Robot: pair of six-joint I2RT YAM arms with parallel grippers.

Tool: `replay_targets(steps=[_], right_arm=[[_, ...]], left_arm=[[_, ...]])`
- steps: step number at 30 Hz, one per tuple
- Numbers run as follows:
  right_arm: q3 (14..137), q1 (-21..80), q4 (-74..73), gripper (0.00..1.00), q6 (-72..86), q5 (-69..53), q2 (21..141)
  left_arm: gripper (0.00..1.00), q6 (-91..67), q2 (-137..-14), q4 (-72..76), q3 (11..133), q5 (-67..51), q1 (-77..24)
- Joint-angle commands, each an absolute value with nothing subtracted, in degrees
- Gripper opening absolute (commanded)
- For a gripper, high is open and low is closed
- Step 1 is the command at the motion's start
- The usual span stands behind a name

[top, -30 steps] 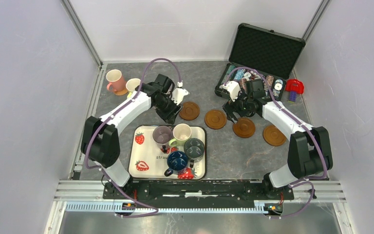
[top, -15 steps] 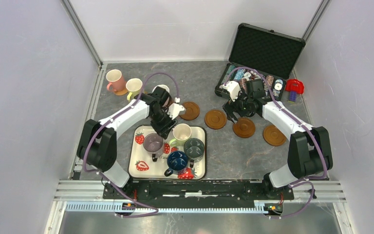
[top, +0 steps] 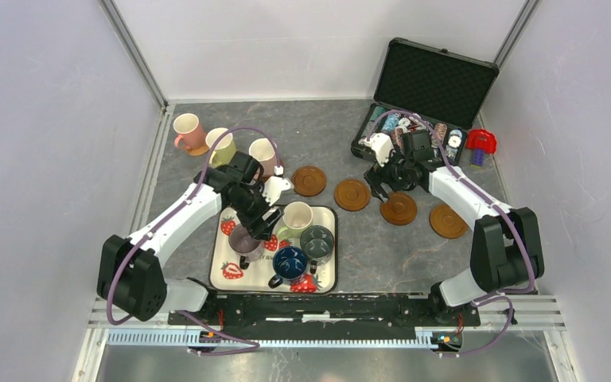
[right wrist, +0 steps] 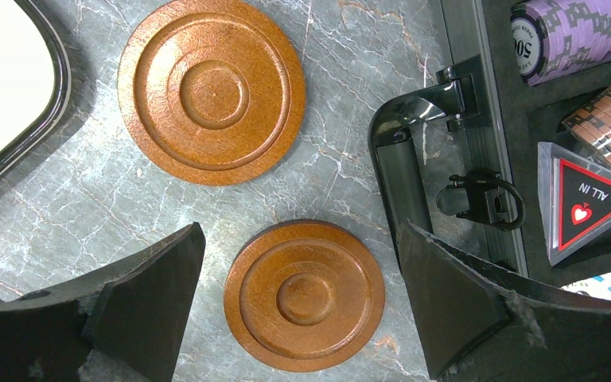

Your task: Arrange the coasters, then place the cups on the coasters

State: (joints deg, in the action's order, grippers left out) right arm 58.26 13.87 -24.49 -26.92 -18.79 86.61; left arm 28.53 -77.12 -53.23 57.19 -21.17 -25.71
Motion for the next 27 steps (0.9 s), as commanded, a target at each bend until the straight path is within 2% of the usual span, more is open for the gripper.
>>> replay_targets(steps=[1,11,23,27], right_arm=[[58.35,13.89,-23.31,0.98,-27.08,-18.67,85.07],[58.52,13.87,-23.57,0.98,-27.01,-18.62,85.25],[58.86,13.88,-23.99,0.98,-27.07,-18.7,85.43],[58.82,13.84,-24.0,0.98,-27.07,-18.63,85.28]], left_arm=[[0.8,26.18,-75.6,-50.32,56.92,-23.87,-26.76],[0.72,14.23,-75.93,-39.61,54.08,-15.54,-31.18],[0.66,4.19,-78.99,-29.96,49.56,-13.9,-33.84],[0.59,4.19,-77.48,-26.21,46.53,-13.71,-33.86]])
